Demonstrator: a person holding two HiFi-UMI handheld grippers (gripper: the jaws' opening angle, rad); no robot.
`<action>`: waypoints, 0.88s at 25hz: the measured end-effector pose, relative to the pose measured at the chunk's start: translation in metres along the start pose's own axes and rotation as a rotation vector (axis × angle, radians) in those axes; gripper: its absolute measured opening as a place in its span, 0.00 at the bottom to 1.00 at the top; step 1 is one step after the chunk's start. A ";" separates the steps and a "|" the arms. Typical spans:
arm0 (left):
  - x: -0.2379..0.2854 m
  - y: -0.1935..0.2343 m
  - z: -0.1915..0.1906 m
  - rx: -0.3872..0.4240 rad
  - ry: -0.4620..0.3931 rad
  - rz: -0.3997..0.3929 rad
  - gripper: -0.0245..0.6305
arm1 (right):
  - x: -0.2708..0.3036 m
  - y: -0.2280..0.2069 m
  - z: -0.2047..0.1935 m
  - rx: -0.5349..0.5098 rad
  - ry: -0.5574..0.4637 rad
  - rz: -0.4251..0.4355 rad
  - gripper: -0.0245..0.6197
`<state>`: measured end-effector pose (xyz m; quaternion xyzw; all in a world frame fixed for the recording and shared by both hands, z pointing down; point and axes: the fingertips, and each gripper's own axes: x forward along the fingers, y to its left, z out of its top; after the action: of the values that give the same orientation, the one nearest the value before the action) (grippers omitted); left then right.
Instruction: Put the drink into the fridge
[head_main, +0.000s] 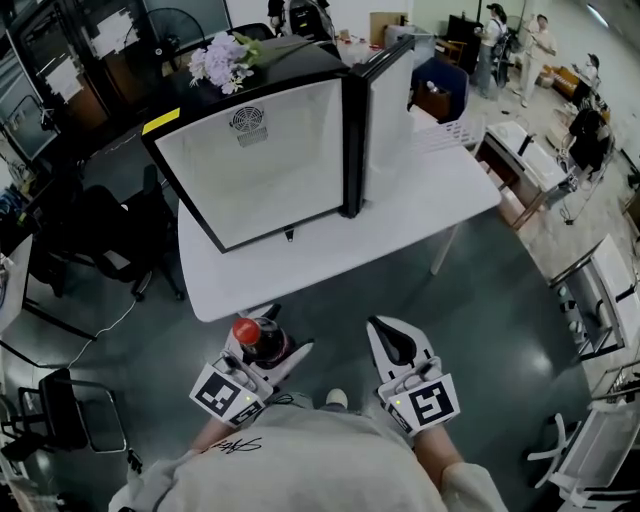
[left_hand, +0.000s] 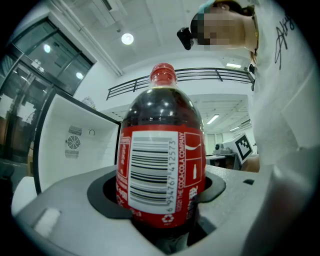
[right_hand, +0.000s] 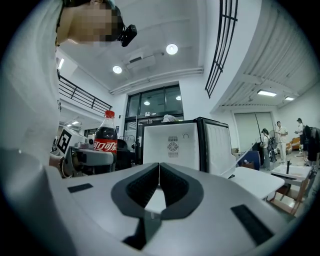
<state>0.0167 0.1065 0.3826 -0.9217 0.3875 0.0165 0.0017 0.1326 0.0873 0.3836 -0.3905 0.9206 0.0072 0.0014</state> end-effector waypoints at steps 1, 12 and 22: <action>0.001 0.000 0.000 0.002 0.001 0.002 0.53 | 0.001 -0.001 -0.001 0.004 -0.001 0.006 0.05; 0.002 0.004 0.000 0.001 0.005 0.020 0.53 | 0.008 0.003 -0.004 0.018 -0.007 0.029 0.05; -0.001 0.007 -0.003 -0.014 -0.002 0.053 0.53 | 0.008 0.004 -0.018 0.037 0.021 0.047 0.05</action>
<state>0.0111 0.1019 0.3853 -0.9110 0.4119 0.0202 -0.0050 0.1243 0.0837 0.4016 -0.3688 0.9294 -0.0138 -0.0011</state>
